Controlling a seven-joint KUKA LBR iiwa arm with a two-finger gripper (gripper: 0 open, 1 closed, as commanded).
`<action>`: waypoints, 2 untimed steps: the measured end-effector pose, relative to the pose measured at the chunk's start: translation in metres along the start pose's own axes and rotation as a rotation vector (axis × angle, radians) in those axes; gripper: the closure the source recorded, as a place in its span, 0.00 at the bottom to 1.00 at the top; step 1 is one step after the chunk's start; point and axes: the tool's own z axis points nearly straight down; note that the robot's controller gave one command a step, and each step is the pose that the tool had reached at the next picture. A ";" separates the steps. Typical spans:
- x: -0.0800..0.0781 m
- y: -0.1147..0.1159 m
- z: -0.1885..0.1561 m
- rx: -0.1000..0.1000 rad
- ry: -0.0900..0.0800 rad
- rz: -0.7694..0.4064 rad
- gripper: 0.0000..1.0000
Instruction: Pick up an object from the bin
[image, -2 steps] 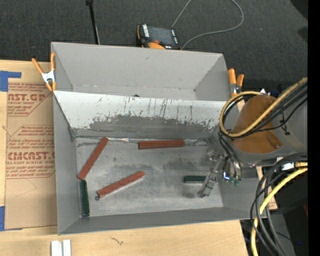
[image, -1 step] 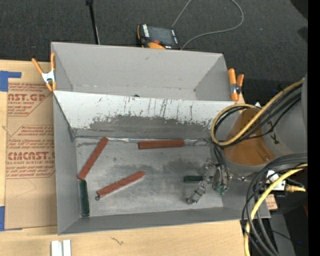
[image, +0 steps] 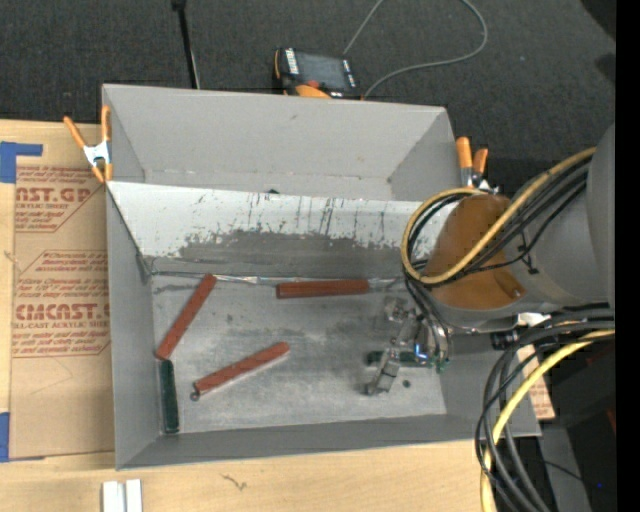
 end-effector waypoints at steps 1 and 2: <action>0.000 -0.001 -0.001 0.001 0.001 0.002 1.00; 0.000 0.000 -0.016 0.000 0.001 0.002 1.00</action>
Offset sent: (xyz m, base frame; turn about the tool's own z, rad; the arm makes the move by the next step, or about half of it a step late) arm 0.0000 0.0000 0.0000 0.0000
